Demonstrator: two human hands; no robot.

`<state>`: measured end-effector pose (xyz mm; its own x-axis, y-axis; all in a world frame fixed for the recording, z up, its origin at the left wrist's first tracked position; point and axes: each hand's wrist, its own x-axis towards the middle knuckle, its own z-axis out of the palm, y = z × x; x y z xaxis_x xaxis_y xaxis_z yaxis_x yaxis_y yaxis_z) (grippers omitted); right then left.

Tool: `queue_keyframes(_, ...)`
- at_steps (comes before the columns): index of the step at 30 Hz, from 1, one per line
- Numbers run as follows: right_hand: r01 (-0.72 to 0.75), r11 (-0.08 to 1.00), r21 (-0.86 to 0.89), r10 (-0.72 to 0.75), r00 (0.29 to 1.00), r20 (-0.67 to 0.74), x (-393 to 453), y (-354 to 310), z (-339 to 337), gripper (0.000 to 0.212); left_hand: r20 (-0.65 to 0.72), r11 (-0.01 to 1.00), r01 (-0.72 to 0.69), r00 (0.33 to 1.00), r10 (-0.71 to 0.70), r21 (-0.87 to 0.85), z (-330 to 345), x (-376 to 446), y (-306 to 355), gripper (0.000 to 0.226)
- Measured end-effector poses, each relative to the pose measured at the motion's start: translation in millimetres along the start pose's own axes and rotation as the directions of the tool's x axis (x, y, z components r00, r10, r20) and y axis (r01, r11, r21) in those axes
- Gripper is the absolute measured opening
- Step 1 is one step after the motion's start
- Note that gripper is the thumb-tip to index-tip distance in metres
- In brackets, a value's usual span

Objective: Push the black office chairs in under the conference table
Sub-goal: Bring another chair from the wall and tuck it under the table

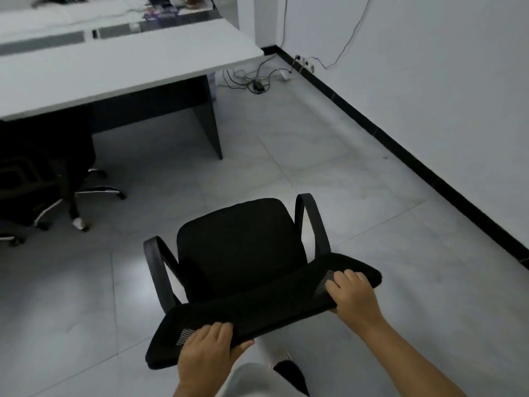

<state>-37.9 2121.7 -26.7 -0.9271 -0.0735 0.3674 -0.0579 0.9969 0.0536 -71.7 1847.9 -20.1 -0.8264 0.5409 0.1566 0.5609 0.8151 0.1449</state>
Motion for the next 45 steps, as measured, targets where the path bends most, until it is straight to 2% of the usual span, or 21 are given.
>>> queue_keyframes(7,0.088,0.994,0.065,-0.088,0.996,0.000,96,-15,44,0.034,-0.152,0.993,0.107,0.983,-0.099,0.042,-2,55,-63,0.082)
queue_keyframes(9,0.127,0.988,0.084,-0.129,0.992,0.013,124,-19,59,0.034,-0.130,0.988,0.142,0.982,-0.134,0.055,-4,72,-81,0.078)
queue_keyframes(13,0.201,0.971,0.130,-0.199,0.980,-0.025,185,-33,80,0.026,-0.033,0.983,0.168,0.986,-0.165,0.073,-14,107,-127,0.042)
queue_keyframes(14,0.216,0.966,0.139,-0.212,0.976,-0.041,200,-36,84,0.025,-0.022,0.981,0.167,0.986,-0.166,0.096,-17,117,-137,0.039)
queue_keyframes(18,0.253,0.951,0.178,-0.246,0.967,-0.062,258,-51,101,0.028,-0.024,0.966,0.193,0.981,-0.192,0.172,-24,154,-176,0.045)
queue_keyframes(22,0.301,0.931,0.205,-0.311,0.950,0.020,312,-64,122,0.046,-0.021,0.959,0.219,0.976,-0.219,0.179,-23,184,-219,0.044)
queue_keyframes(30,0.385,0.875,0.294,-0.423,0.902,0.079,426,-81,165,0.049,0.011,0.933,0.323,0.945,-0.328,0.156,-30,249,-294,0.043)
queue_keyframes(38,0.450,0.853,0.263,-0.476,0.879,0.040,494,-98,198,0.044,0.007,0.954,0.252,0.966,-0.257,0.164,-28,292,-366,0.043)
queue_keyframes(45,0.320,0.926,0.199,-0.348,0.928,0.129,528,-146,209,0.049,0.017,0.986,0.104,0.994,-0.107,0.131,-27,324,-458,0.045)
